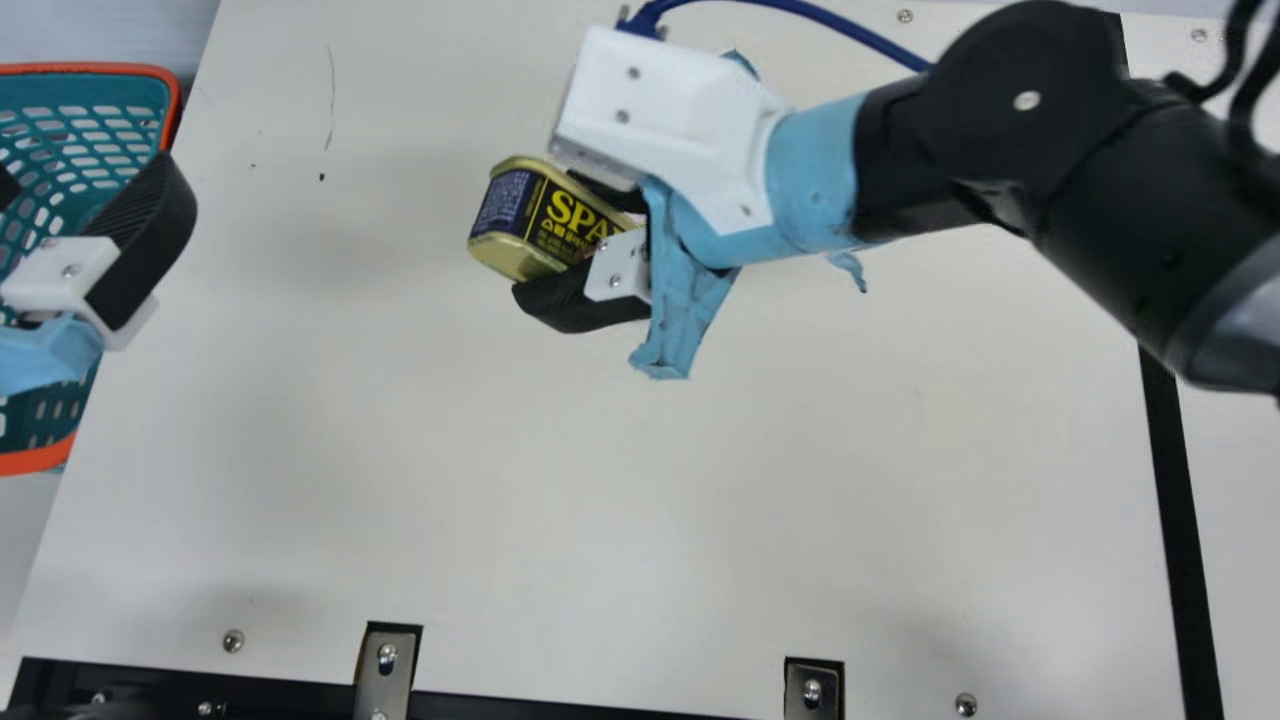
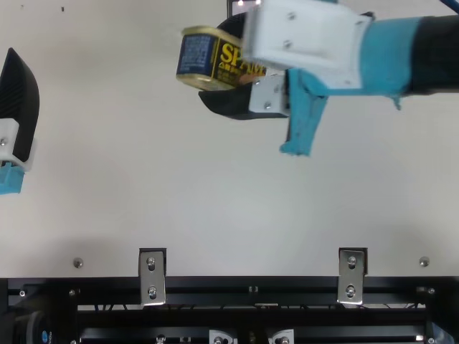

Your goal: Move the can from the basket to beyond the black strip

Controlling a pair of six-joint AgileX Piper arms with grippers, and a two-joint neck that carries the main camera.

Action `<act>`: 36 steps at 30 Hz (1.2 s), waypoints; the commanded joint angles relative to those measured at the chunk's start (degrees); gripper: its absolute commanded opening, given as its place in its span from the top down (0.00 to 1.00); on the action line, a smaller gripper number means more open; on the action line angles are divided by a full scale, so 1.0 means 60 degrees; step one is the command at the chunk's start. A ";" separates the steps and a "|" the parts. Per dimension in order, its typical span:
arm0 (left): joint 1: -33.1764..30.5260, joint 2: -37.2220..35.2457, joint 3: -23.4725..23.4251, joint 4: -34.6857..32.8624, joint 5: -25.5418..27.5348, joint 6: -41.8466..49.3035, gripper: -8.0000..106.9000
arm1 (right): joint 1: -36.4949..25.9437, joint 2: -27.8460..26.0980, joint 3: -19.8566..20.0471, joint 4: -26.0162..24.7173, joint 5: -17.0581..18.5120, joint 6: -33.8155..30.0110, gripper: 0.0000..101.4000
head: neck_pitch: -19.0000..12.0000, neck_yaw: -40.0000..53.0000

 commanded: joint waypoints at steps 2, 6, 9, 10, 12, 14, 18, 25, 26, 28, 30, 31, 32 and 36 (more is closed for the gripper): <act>0.0000 0.0000 0.0000 0.0000 0.0000 0.0000 0.15 | -0.0470 0.0037 0.0162 0.1462 0.0367 -0.1175 1.00 | -0.0024 -0.0010; 0.0000 0.0000 0.0000 0.0000 0.0000 0.0000 0.15 | -0.0872 0.0164 0.0292 0.1972 0.0571 -0.1891 1.00 | -0.0024 -0.0010; 0.0000 0.0000 0.0000 0.0000 0.0000 0.0000 0.15 | -0.1112 0.0310 0.0301 0.2311 0.0646 -0.2351 1.00 | -0.0024 -0.0010; 0.0000 0.0000 0.0000 0.0000 0.0000 0.0000 0.15 | -0.1184 0.0364 0.0298 0.2417 0.0664 -0.2490 1.00 | -0.0024 -0.0010; 0.0000 0.0000 0.0000 0.0000 0.0000 0.0000 0.15 | -0.1301 0.0479 0.0283 0.2616 0.0681 -0.2741 1.00 | -0.0024 -0.0010; 0.0000 0.0000 0.0000 0.0000 0.0000 0.0000 0.15 | -0.1388 0.0598 0.0251 0.2781 0.0688 -0.2944 1.00 | -0.0024 -0.0010; 0.0000 0.0000 0.0000 0.0000 0.0000 0.0000 0.15 | -0.1481 0.0831 0.0148 0.3028 0.0687 -0.3236 1.00 | -0.0024 -0.0010; 0.0000 0.0000 0.0000 0.0000 0.0000 0.0000 0.15 | -0.1588 0.1304 -0.0133 0.3262 0.0684 -0.3583 1.00 | -0.0024 -0.0010; 0.0000 0.0000 0.0000 0.0000 0.0000 0.0000 0.15 | -0.1602 0.1376 -0.0184 0.3282 0.0682 -0.3615 1.00 | -0.0024 -0.0010; 0.0000 0.0000 0.0000 0.0000 0.0000 0.0000 0.15 | -0.1631 0.1524 -0.0292 0.3327 0.0656 -0.3659 1.00 | -0.0024 -0.0010; 0.0000 0.0000 0.0000 0.0000 0.0000 0.0000 0.15 | -0.1669 0.1673 -0.0394 0.3395 0.0623 -0.3713 1.00 | -0.0024 -0.0010; 0.0000 0.0000 0.0000 0.0000 0.0000 0.0000 0.15 | -0.1687 0.1742 -0.0438 0.3437 0.0607 -0.3744 1.00 | -0.0024 -0.0010; 0.0000 0.0000 0.0000 0.0000 0.0000 0.0000 0.15 | -0.1701 0.1817 -0.0486 0.3478 0.0587 -0.3774 1.00 | -0.0024 -0.0010; 0.0000 0.0000 0.0000 0.0000 0.0000 0.0000 0.15 | -0.1737 0.2136 -0.0683 0.3641 0.0509 -0.3898 1.00 | -0.0024 -0.0010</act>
